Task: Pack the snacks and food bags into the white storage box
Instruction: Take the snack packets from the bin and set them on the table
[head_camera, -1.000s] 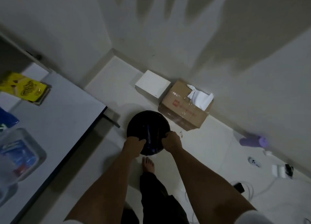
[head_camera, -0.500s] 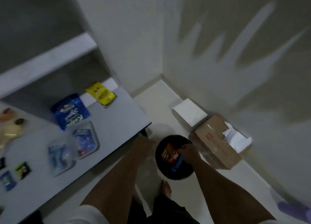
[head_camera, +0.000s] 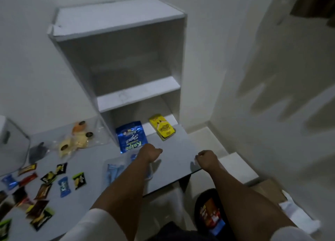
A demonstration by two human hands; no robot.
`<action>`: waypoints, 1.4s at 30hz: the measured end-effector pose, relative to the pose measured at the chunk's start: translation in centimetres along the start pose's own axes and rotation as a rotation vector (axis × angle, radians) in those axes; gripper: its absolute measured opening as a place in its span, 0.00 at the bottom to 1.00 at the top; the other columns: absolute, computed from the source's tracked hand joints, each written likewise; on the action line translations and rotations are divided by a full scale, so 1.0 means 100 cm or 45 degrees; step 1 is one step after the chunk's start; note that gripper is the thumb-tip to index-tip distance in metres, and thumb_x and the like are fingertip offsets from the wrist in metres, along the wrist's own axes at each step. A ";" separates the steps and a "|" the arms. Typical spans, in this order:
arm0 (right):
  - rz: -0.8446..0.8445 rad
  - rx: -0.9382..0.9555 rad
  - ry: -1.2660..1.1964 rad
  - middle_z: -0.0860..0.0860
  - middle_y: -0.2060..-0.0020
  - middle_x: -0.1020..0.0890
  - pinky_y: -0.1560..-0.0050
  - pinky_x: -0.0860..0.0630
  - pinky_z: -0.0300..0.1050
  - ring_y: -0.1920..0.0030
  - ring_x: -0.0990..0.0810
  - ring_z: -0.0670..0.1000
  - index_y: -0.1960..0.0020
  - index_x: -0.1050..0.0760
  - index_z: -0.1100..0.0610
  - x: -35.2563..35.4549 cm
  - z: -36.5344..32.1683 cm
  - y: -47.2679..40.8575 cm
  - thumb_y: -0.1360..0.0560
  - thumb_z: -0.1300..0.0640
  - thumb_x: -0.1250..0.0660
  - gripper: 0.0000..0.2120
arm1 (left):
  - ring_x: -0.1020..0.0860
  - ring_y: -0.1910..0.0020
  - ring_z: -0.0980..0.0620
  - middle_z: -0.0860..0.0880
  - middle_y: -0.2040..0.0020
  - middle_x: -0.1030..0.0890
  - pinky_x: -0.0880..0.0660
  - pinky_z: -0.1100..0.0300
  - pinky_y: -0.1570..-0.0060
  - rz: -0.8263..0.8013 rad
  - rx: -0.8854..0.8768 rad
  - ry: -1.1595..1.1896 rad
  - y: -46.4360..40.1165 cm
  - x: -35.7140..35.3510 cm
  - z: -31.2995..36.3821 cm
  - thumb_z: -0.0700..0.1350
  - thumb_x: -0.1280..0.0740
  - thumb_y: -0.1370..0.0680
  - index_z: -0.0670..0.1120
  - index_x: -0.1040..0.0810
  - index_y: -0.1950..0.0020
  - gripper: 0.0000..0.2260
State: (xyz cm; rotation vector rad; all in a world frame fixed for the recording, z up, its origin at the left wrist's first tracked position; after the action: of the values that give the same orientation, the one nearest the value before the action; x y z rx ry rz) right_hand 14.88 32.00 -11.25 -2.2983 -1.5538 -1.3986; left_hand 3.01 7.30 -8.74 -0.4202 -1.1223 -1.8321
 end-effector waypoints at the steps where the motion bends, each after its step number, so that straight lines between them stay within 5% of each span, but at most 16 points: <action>1: -0.005 0.023 0.010 0.66 0.45 0.16 0.43 0.23 0.51 0.44 0.18 0.63 0.44 0.20 0.73 -0.007 -0.012 -0.001 0.23 0.58 0.31 0.17 | 0.21 0.38 0.41 0.40 0.36 0.20 0.26 0.55 0.41 0.024 0.003 0.008 -0.004 0.011 -0.006 0.55 0.32 0.21 0.36 0.21 0.37 0.23; 7: -0.032 0.116 0.084 0.62 0.53 0.16 0.52 0.28 0.45 0.45 0.18 0.63 0.58 0.22 0.64 -0.040 -0.080 -0.022 0.23 0.55 0.32 0.12 | 0.20 0.42 0.41 0.40 0.44 0.17 0.30 0.59 0.53 0.133 0.011 -0.033 -0.034 0.062 -0.044 0.54 0.35 0.21 0.39 0.18 0.46 0.18; 10: -0.021 0.177 0.173 0.61 0.49 0.15 0.47 0.25 0.46 0.43 0.18 0.62 0.50 0.17 0.63 -0.048 -0.108 -0.041 0.22 0.52 0.33 0.14 | 0.19 0.44 0.40 0.41 0.49 0.18 0.27 0.57 0.52 0.226 0.051 0.051 -0.042 0.082 -0.056 0.51 0.33 0.23 0.41 0.19 0.49 0.13; 15: -0.011 0.207 0.176 0.61 0.45 0.15 0.47 0.24 0.47 0.42 0.18 0.63 0.43 0.18 0.60 -0.058 -0.146 -0.078 0.23 0.53 0.32 0.14 | 0.19 0.45 0.41 0.40 0.43 0.17 0.25 0.56 0.51 0.282 0.166 0.097 -0.073 0.094 -0.078 0.49 0.32 0.25 0.42 0.20 0.42 0.15; 18: 0.000 0.147 0.161 0.64 0.41 0.18 0.43 0.25 0.50 0.39 0.20 0.64 0.37 0.22 0.62 -0.068 -0.156 -0.108 0.23 0.52 0.31 0.19 | 0.20 0.42 0.41 0.42 0.40 0.19 0.22 0.49 0.42 0.299 0.288 0.069 -0.093 0.093 -0.089 0.50 0.32 0.24 0.43 0.23 0.37 0.18; 22: -0.056 0.027 0.190 0.62 0.34 0.24 0.34 0.26 0.58 0.33 0.26 0.65 0.26 0.32 0.57 -0.083 -0.158 -0.149 0.27 0.38 0.30 0.37 | 0.19 0.46 0.42 0.45 0.45 0.17 0.25 0.48 0.40 0.287 0.402 -0.136 -0.118 0.085 -0.100 0.54 0.35 0.25 0.49 0.22 0.37 0.18; 29: -0.230 -0.085 0.320 0.59 0.39 0.21 0.39 0.22 0.57 0.38 0.21 0.63 0.32 0.33 0.57 -0.106 -0.156 -0.193 0.46 0.22 0.36 0.53 | 0.21 0.43 0.42 0.45 0.45 0.17 0.32 0.47 0.36 0.170 0.581 -0.287 -0.151 0.077 -0.114 0.56 0.33 0.24 0.48 0.22 0.38 0.19; 36: -0.233 -0.196 0.368 0.59 0.36 0.25 0.36 0.24 0.58 0.35 0.24 0.63 0.28 0.37 0.56 -0.122 -0.147 -0.218 0.36 0.30 0.26 0.47 | 0.21 0.45 0.41 0.44 0.48 0.19 0.34 0.48 0.40 0.190 0.659 -0.259 -0.168 0.073 -0.115 0.54 0.30 0.25 0.48 0.25 0.37 0.19; 42: -0.283 -0.222 0.257 0.57 0.38 0.23 0.40 0.22 0.56 0.37 0.22 0.62 0.27 0.37 0.52 -0.125 -0.138 -0.228 0.41 0.30 0.24 0.50 | 0.20 0.48 0.41 0.43 0.48 0.17 0.25 0.46 0.41 0.261 0.731 0.023 -0.174 0.065 -0.120 0.53 0.28 0.24 0.47 0.22 0.42 0.15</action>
State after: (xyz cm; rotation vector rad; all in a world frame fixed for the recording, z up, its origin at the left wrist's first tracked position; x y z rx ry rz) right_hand -12.48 27.77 -21.22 -2.0383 -1.7279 -1.8235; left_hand -13.00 -3.31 -19.79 -0.1704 -1.4670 -1.2608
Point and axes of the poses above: each hand's wrist, its own y-axis away from the middle knuckle, its own x-axis out of the back of the hand, z = x × y, the point moved 5 cm from there along -y, towards the middle knuckle
